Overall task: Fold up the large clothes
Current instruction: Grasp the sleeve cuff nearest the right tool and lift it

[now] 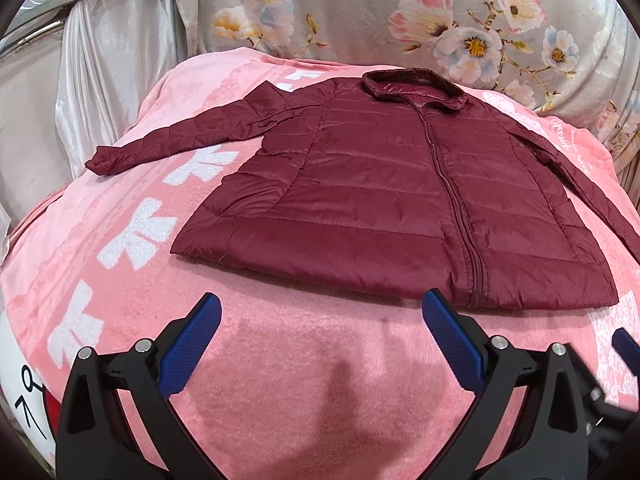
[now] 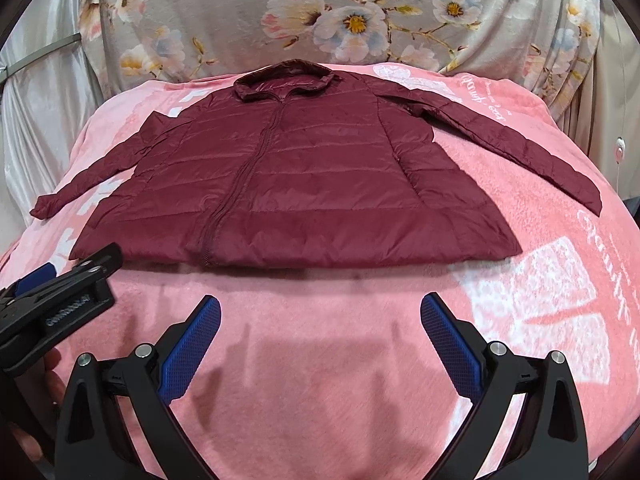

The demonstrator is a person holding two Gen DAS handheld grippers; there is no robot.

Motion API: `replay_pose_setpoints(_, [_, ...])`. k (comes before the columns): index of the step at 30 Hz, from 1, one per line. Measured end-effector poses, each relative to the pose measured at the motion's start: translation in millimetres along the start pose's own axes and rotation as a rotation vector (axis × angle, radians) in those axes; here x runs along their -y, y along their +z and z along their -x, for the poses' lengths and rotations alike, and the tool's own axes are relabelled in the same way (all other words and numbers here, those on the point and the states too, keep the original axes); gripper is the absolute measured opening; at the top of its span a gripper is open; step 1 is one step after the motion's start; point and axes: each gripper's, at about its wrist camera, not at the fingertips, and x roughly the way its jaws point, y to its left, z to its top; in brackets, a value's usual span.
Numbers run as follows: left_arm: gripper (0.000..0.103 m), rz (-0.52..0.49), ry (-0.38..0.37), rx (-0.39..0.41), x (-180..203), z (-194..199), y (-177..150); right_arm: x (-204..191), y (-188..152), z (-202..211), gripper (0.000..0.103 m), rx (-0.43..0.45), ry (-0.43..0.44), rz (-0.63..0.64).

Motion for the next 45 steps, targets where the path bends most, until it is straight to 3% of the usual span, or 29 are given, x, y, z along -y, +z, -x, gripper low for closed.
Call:
replay_pose_setpoints(6, [0.098, 0.062, -0.011, 0.013, -18.0, -13.8, 26.4, 89.5, 38.9, -11.9, 0.098, 0.056, -0.078, -0.192])
replay_pose_setpoints(12, [0.098, 0.099, 0.0, 0.001, -35.0, -35.7, 54.2, 241.0, 73.9, -39.4, 0.098, 0.089, -0.185, -0.536])
replay_pose_setpoints(18, [0.098, 0.134, 0.011, 0.032, -44.4, -47.8, 68.7, 354.1, 75.7, -83.2, 0.098, 0.06, -0.19, -0.857])
replay_pose_setpoints(22, [0.098, 0.142, 0.012, 0.027, -48.2, -54.6, 71.6, 390.4, 73.2, -100.3, 0.094, 0.073, -0.253, -0.961])
replay_pose_setpoints(25, [0.098, 0.138, 0.026, 0.014, -51.4, -59.4, 73.4, 408.5, 79.9, -107.0, 0.074, 0.103, -0.324, -0.983])
replay_pose_setpoints(26, [0.098, 0.136, 0.033, 0.008, -52.8, -61.5, 74.5, 414.0, 83.6, -109.0, 0.058, 0.104, -0.353, -0.997])
replay_pose_setpoints(27, [0.098, 0.138, 0.039, 0.005, -54.7, -63.3, 75.3, 417.9, 85.3, -110.3, 0.027, 0.107, -0.361, -1.004])
replay_pose_setpoints(29, [0.098, 0.143, 0.041, -0.005, -59.6, -68.2, 78.5, 432.4, 94.3, -116.6, 0.008, 0.105, -0.324, -1.046])
replay_pose_setpoints(30, [0.098, 0.146, 0.041, -0.009, -62.2, -70.8, 80.5, 436.0, 99.1, -117.5, 0.006, 0.113, -0.311, -1.057])
replay_pose_setpoints(34, [0.098, 0.158, 0.043, -0.012, -69.3, -75.5, 87.1, 409.1, 167.6, -97.1, 0.004, 0.221, -0.309, -0.893])
replay_pose_setpoints(37, [0.098, 0.158, 0.057, -0.003, -72.0, -79.1, 92.1, 345.0, 238.9, -71.8, 0.004, 0.328, -0.213, -0.675])
replay_pose_setpoints(40, [0.098, 0.17, 0.057, -0.003, -73.9, -83.1, 95.2, 242.3, 305.1, -53.4, 0.004, 0.406, -0.074, -0.386])
replay_pose_setpoints(43, [0.098, 0.188, 0.053, -0.006, -77.5, -86.5, 96.6, 144.6, 329.8, -54.9, 0.004, 0.411, 0.049, -0.161])
replay_pose_setpoints(45, [0.098, 0.196, 0.05, -0.01, -80.4, -87.9, 96.8, 76.0, 335.0, -73.1, 0.004, 0.37, 0.166, -0.039])
